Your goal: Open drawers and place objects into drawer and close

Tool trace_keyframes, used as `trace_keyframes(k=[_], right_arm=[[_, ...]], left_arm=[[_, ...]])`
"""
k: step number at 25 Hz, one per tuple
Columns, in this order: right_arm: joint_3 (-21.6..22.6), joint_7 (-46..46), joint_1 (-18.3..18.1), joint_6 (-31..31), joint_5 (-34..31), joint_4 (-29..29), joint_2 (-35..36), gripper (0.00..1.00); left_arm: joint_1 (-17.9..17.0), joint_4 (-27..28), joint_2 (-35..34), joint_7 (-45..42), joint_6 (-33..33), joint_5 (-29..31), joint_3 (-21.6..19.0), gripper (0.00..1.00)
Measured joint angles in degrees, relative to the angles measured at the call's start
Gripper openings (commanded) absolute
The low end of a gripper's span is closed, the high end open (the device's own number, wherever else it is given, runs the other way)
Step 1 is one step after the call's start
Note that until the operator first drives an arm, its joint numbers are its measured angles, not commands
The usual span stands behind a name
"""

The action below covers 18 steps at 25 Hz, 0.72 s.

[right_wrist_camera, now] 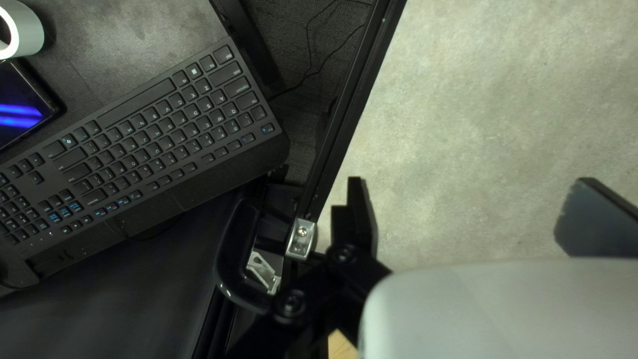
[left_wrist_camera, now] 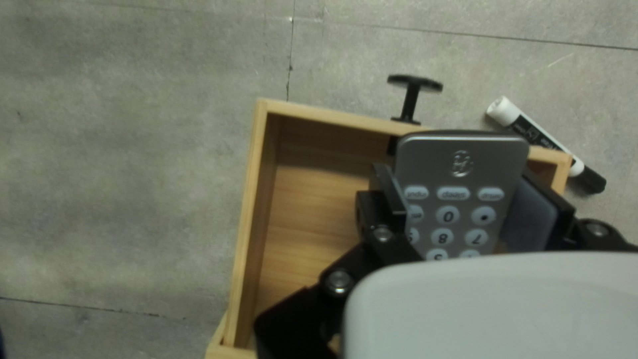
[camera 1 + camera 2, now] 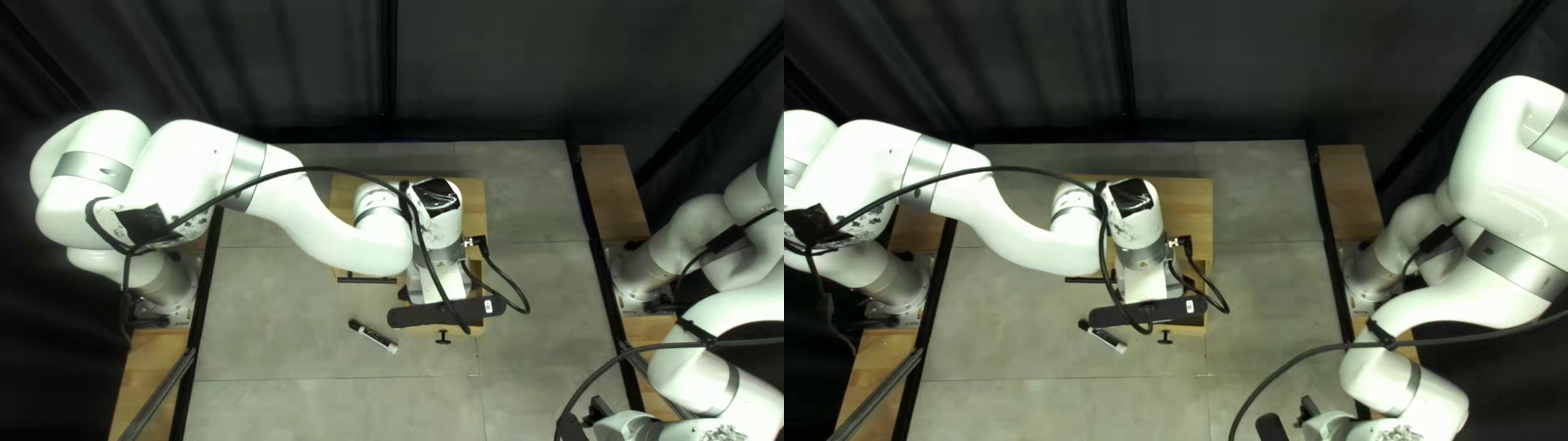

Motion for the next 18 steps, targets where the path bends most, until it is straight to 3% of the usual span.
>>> trace_keyframes(k=[17,18], right_arm=[[0.00,0.00,0.00,0.00,0.00,0.00,0.00,1.00],[0.00,0.00,0.00,0.00,0.00,0.00,0.00,1.00]], left_arm=[[1.40,-1.31,-0.61,2.55,0.19,-0.61,0.32,0.00],[1.40,-1.32,-0.57,2.58,0.16,-0.64,0.30,0.10]])
